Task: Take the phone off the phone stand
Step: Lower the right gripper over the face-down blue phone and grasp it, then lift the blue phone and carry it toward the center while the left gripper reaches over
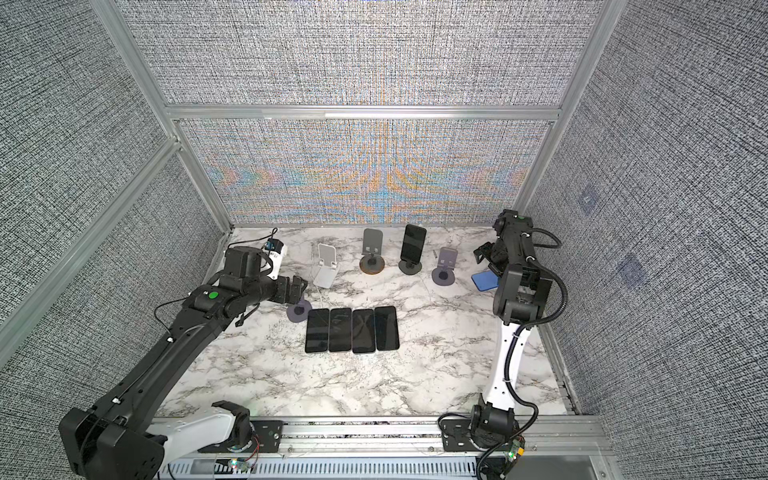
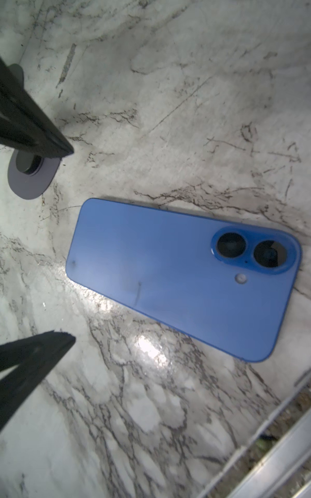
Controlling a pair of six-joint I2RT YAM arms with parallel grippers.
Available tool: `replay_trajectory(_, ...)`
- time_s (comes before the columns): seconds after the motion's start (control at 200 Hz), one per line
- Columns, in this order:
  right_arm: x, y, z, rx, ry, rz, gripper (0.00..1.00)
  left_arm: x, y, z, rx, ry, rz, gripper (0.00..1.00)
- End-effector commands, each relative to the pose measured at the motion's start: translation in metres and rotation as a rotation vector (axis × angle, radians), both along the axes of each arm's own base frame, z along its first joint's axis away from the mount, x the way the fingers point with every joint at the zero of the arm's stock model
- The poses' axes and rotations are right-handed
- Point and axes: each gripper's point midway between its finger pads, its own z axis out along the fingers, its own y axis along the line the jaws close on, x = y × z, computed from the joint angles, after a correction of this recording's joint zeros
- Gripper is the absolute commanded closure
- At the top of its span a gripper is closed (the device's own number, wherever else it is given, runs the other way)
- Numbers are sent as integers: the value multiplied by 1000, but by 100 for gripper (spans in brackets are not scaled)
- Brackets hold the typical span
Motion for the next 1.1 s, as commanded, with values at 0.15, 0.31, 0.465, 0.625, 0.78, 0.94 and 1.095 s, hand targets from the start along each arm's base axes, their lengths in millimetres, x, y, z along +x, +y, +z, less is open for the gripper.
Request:
replay_trajectory(0.15,-2,-6,-16,36,28,-118,1,-3,-3,4,-18,-9,-19,1)
replay_trajectory(0.31,6,-7,-32,67,29,-132,1,-3,-2,6,-22,-15,-19,1)
replay_trajectory(0.465,9,-5,-45,88,44,-146,1,-2,0,5,-18,-16,-12,1)
replay_trajectory(0.625,9,-6,-51,84,54,-152,1,-2,0,3,-13,-10,-11,1)
replay_trajectory(0.78,2,-8,-53,68,103,-153,3,-3,1,8,-26,-21,-12,1)
replay_trajectory(0.94,-7,-11,-55,56,153,-147,9,-4,1,13,-38,-38,-13,1)
replay_trajectory(1.095,-15,-8,-63,69,187,-128,15,-4,2,16,-47,-48,-10,1)
